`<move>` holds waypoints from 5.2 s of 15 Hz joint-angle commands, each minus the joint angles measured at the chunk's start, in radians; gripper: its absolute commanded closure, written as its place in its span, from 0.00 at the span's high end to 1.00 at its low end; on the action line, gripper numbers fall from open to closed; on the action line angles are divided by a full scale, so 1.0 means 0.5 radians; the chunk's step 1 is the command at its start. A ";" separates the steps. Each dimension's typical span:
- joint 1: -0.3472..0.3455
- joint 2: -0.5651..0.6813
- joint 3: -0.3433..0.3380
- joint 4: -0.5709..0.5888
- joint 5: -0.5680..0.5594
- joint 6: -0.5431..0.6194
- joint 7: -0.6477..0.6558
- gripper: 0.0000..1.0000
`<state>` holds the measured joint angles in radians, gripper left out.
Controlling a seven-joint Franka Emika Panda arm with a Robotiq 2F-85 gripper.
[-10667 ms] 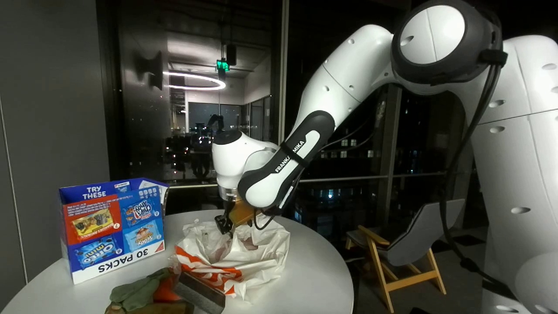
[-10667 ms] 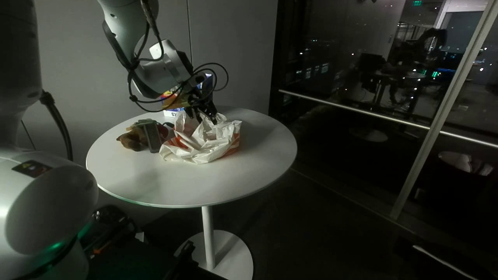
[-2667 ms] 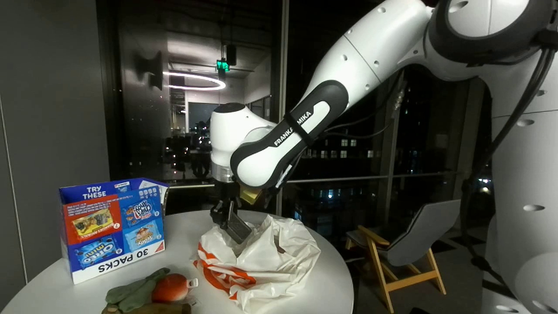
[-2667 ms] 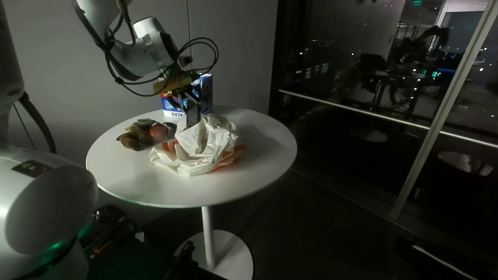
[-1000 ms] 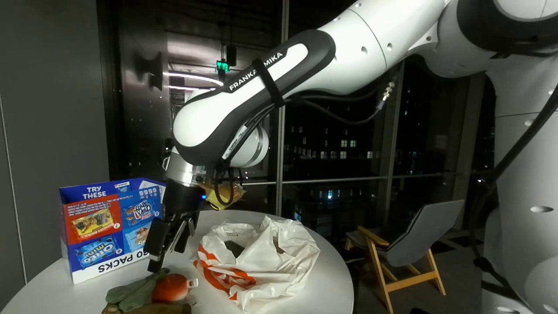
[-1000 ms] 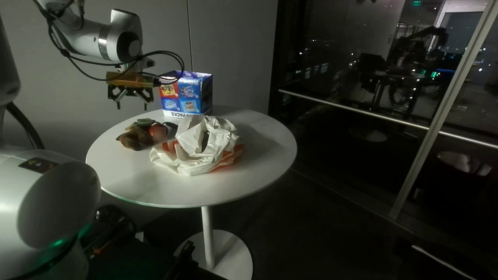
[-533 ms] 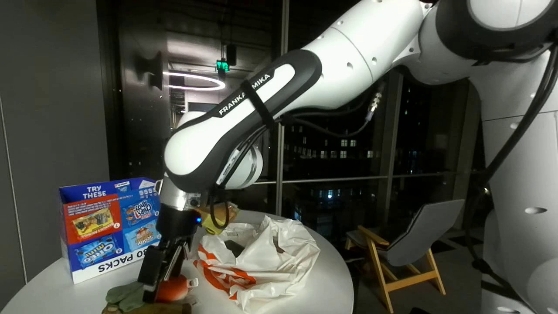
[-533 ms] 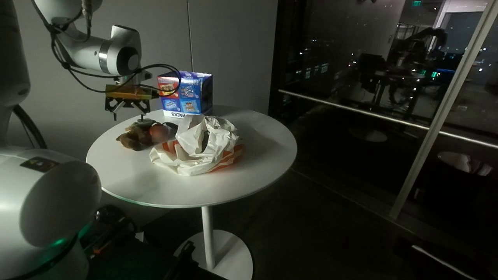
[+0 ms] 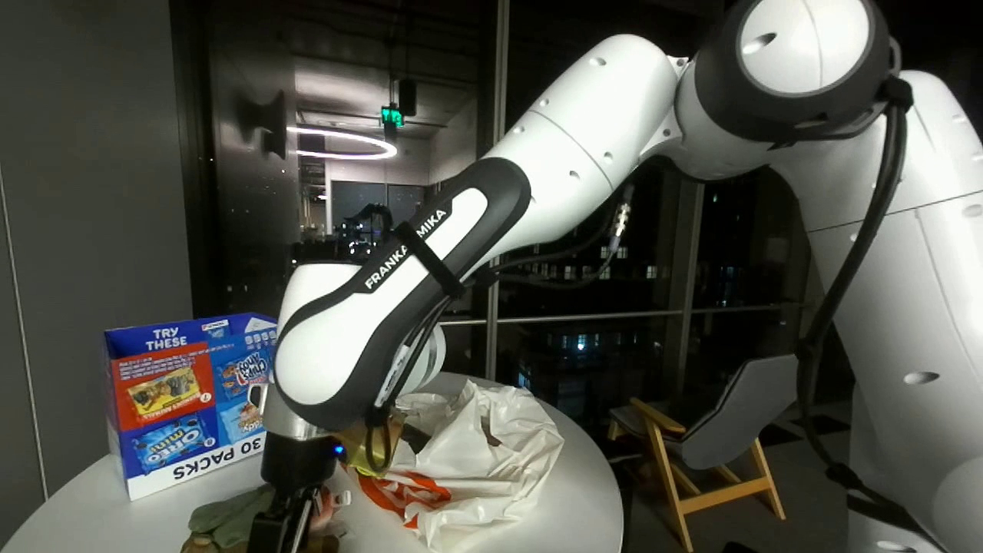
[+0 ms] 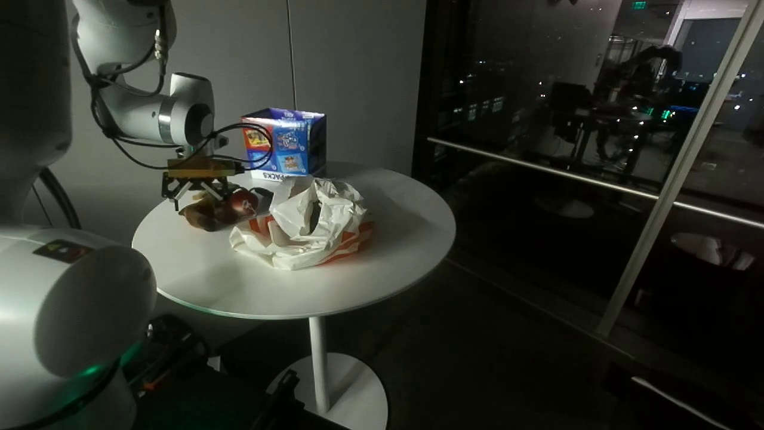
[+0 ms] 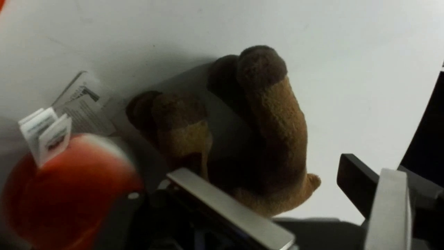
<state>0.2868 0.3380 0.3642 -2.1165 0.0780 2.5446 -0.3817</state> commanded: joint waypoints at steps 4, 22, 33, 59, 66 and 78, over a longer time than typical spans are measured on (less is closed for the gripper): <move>0.020 0.092 -0.051 0.100 -0.279 -0.013 0.057 1.00; -0.144 -0.335 0.031 0.004 0.073 0.126 0.058 0.03; -0.191 -0.801 -0.308 -0.188 -1.344 0.054 1.337 0.03; -0.041 -0.672 -0.185 -0.297 -0.967 0.142 1.187 1.00; 0.032 -0.194 -0.131 0.035 -0.757 0.132 0.622 1.00; 0.154 0.020 -0.365 0.138 -1.066 0.181 0.808 1.00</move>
<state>0.3281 0.3029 0.2372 -2.0969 -0.3698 2.6198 -0.0286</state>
